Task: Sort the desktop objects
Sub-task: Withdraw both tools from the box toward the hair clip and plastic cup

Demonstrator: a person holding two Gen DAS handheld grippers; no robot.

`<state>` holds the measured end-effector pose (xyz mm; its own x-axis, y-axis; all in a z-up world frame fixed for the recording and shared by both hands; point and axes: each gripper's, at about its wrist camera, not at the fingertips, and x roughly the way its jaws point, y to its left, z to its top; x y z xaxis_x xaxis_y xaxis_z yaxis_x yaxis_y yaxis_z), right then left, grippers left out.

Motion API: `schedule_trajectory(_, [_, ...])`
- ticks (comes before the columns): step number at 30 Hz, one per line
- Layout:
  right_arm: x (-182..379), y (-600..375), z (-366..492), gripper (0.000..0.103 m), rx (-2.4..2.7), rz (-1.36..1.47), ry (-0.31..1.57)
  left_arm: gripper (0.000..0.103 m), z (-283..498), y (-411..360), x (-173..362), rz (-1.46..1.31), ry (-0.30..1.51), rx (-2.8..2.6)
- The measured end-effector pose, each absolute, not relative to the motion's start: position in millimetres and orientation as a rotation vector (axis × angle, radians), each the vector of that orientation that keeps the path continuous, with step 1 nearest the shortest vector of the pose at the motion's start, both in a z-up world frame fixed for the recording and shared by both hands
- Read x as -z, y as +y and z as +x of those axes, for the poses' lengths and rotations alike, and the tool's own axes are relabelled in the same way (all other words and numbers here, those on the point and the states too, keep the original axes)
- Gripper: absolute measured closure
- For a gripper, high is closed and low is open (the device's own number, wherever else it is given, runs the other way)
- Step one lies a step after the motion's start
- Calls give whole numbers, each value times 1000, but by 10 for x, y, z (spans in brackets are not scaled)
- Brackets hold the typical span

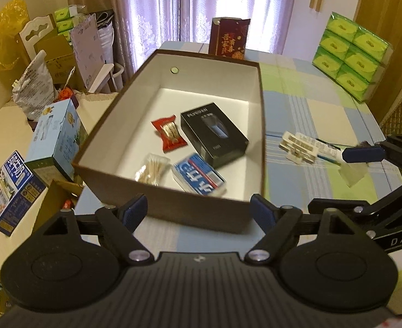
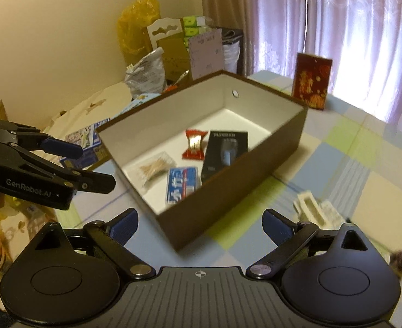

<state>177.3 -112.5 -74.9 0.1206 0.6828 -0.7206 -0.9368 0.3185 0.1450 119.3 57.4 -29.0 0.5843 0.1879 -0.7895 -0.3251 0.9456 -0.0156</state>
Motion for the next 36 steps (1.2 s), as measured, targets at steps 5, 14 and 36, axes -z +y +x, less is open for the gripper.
schedule_trajectory(5, [783,-1410,1810,8,-1195,-374,837,24,1136,352,347,-170,924,-284])
schedule_trajectory(14, [860,-1879,1876,8,-1162,-354,894,24,1079,-49,489,-198,975,-243])
schedule_trajectory(36, [949,-2729,2390,8,-922,-243,971,24,1592,-831,706,-164,1013,-95])
